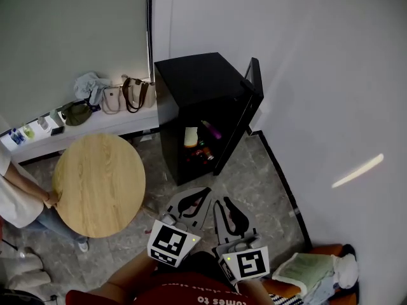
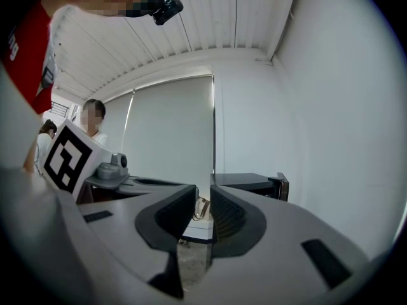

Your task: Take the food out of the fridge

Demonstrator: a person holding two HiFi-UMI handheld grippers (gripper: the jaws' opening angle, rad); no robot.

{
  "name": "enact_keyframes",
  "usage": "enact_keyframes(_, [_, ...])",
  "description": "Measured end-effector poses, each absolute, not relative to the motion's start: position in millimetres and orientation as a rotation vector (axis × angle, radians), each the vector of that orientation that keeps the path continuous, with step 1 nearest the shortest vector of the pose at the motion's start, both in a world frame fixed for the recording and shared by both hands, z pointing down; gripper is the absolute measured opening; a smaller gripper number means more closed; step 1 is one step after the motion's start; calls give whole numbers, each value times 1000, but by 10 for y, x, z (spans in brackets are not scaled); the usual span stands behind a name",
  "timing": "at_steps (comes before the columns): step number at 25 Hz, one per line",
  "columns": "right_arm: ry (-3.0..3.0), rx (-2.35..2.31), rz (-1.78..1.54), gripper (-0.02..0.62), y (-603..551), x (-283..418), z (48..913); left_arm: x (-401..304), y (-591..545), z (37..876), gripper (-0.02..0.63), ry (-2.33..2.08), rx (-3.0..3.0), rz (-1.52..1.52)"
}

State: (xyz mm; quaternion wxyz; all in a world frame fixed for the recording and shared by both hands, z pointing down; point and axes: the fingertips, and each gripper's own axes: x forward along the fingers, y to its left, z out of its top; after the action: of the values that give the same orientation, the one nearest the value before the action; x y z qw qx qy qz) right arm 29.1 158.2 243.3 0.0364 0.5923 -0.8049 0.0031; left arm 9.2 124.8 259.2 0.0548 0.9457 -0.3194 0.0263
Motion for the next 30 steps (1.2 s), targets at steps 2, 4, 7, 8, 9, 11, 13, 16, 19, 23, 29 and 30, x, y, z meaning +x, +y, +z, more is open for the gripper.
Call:
enact_keyframes(2, [-2458,1825,16,55,1425,342,2471,128,1075,2652,8,-987,2861,88])
enact_keyframes(4, [-2443,1823,39,55,1328,410,2536,194,983,2726,8,-984,2847,102])
enact_keyframes(7, [-2424,1812,82,55,1195,509,2647,298,867,2834,8,-964,2821,133])
enact_keyframes(8, [-2422,1809,92,55,1140,544,2675,336,814,2865,8,-963,2815,142])
enact_keyframes(9, [-2422,1806,99,55,1085,581,2700,377,759,2893,8,-963,2809,149])
enact_keyframes(11, [-2426,1791,116,55,969,668,2756,471,646,2939,8,-969,2798,160])
enact_keyframes(13, [-2428,1762,147,57,825,777,2840,587,512,2979,8,-984,2785,172])
enact_keyframes(16, [-2440,1710,185,72,589,969,2931,784,283,3025,8,-1020,2768,186])
enact_keyframes(19, [-2476,1668,193,91,340,1171,2990,981,40,3100,8,-1063,2752,196])
enact_keyframes(23, [-2475,1607,223,95,53,1362,3178,1152,-180,3254,8,-1134,2726,230])
enact_keyframes(29, [-2455,1546,278,101,-254,1361,3335,1055,-453,3380,8,-1199,2640,254])
enact_keyframes(30, [-2448,1535,285,104,-295,1354,3370,1032,-495,3399,8,-1206,2635,262])
